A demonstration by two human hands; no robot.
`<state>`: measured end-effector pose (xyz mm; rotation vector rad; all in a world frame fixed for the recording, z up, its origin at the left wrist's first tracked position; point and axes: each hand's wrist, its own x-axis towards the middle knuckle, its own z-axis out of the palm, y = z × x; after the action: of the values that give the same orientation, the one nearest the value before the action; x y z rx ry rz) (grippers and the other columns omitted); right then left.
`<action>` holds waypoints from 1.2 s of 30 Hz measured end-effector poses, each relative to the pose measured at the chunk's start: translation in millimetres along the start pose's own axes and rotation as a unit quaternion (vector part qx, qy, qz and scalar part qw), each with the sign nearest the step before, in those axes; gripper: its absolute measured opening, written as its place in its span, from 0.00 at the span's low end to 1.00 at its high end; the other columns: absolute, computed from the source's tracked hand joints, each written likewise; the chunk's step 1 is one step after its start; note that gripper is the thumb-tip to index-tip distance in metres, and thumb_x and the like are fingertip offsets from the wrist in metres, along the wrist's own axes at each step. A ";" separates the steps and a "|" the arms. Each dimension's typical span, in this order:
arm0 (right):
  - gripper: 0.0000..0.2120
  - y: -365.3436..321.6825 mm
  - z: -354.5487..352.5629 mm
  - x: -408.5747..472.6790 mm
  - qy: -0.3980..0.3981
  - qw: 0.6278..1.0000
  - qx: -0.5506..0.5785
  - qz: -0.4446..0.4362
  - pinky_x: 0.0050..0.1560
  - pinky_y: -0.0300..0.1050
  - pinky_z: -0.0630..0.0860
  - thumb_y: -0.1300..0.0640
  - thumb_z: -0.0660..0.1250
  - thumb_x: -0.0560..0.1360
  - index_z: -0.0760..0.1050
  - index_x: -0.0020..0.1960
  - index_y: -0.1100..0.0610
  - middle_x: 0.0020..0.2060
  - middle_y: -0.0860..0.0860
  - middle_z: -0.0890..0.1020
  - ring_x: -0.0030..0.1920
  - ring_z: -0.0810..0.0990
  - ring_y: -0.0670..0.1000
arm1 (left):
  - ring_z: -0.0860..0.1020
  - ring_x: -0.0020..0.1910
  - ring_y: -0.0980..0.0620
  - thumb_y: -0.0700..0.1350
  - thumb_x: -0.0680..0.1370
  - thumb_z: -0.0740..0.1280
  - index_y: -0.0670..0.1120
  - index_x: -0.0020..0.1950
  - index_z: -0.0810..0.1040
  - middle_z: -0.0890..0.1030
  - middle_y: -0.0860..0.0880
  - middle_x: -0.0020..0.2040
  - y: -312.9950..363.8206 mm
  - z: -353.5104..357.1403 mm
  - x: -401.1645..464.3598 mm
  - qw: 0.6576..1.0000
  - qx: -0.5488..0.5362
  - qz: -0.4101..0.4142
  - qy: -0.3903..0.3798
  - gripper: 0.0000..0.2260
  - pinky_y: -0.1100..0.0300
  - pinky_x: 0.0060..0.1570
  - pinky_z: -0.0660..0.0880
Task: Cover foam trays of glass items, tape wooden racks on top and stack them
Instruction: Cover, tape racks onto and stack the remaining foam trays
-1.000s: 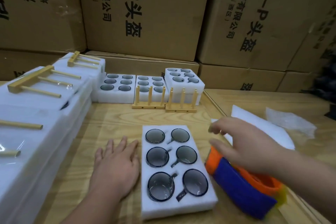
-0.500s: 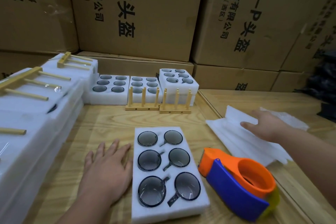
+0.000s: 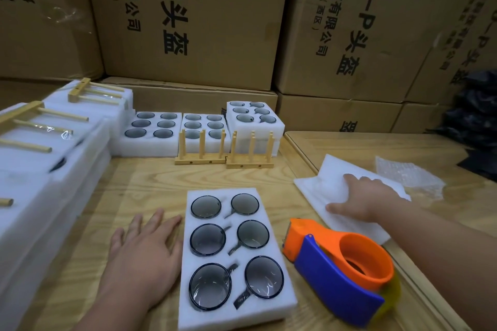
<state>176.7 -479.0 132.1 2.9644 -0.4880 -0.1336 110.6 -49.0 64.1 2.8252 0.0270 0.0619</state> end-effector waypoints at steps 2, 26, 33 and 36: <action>0.50 -5.5 1.0 -3.1 0.029 0.999 -0.020 0.001 0.57 0.52 0.73 0.23 0.61 0.64 0.58 0.77 0.49 0.65 0.54 0.75 0.64 0.73 0.58 | 0.47 0.82 0.49 0.66 0.81 0.46 0.67 0.79 0.53 0.49 0.60 0.83 0.4 0.5 -0.1 1.000 -0.001 -0.002 0.002 0.25 0.46 0.78 0.46; 0.11 23.6 1.7 17.6 0.058 0.997 -0.050 0.017 0.44 0.48 0.78 0.53 0.54 0.81 0.74 0.56 0.52 0.40 0.47 0.76 0.41 0.77 0.50 | 0.47 0.82 0.49 0.65 0.82 0.48 0.65 0.80 0.55 0.51 0.59 0.83 2.5 2.8 -3.5 1.000 0.008 -0.017 0.007 0.25 0.46 0.78 0.45; 0.07 -26.1 -79.2 -33.9 0.359 0.929 0.066 -0.061 0.29 0.42 0.61 0.54 0.56 0.83 0.73 0.57 0.50 0.32 0.46 0.71 0.30 0.70 0.54 | 0.48 0.82 0.48 0.64 0.82 0.48 0.65 0.79 0.56 0.52 0.58 0.83 1.4 4.7 -2.3 1.000 0.005 -0.015 0.008 0.25 0.45 0.78 0.45; 0.08 -66.1 -118.8 -74.1 0.445 0.849 0.249 -0.142 0.29 0.43 0.60 0.51 0.59 0.82 0.67 0.46 0.51 0.31 0.44 0.68 0.31 0.69 0.50 | 0.48 0.82 0.48 0.64 0.82 0.47 0.65 0.79 0.57 0.52 0.58 0.83 0.7 5.2 -2.4 1.000 0.009 -0.014 0.008 0.25 0.45 0.78 0.45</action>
<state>140.4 -379.0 244.5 3.0501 0.0709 1.4683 108.5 -51.3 59.3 2.8406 0.0726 0.0793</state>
